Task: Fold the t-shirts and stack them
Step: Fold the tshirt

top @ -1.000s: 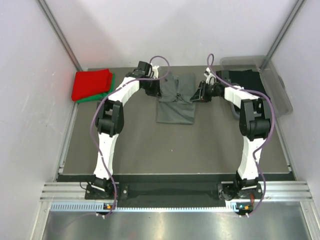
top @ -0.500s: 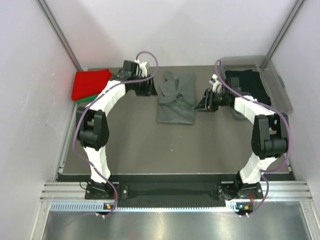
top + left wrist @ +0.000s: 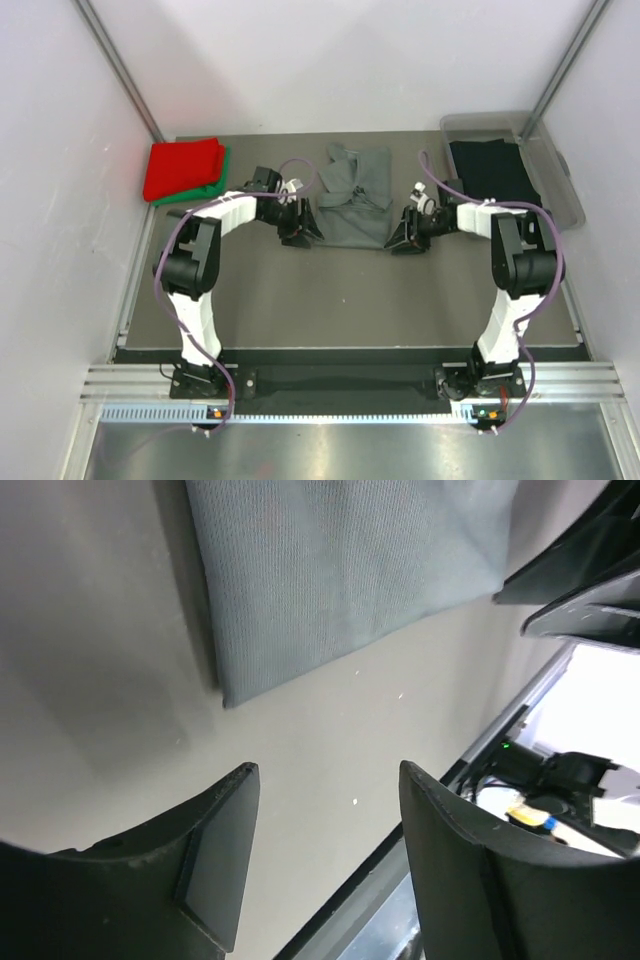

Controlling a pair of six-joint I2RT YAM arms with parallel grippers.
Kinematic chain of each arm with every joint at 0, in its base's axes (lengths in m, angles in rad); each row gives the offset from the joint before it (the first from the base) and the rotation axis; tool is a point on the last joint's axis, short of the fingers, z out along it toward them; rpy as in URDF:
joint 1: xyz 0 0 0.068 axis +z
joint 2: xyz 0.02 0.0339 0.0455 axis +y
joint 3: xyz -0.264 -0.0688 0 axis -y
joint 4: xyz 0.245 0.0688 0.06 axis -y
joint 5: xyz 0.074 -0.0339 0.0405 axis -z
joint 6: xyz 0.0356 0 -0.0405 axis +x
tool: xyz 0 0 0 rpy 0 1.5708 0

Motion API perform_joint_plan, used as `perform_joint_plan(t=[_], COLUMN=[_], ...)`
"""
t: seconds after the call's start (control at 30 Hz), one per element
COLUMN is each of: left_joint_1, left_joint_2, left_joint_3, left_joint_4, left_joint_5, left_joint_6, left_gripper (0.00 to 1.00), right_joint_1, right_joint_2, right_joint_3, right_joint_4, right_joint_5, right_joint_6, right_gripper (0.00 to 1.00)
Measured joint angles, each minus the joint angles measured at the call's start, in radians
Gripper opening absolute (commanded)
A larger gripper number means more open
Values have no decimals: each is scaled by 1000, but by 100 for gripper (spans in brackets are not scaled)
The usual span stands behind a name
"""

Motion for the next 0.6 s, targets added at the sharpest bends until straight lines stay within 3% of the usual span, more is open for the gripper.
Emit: perform_joint_plan(t=[0.6], left_joint_1=[0], left_joint_2=[149], left_joint_3=[84], left_joint_4=[26], left_joint_5=[47], left_joint_6=[-46], left_gripper=[53], right_joint_1=[19], right_joint_2=[113], right_joint_3=[60], right_joint_4=[85], right_joint_5=[-25], right_joint_6=[77], right_gripper=[44])
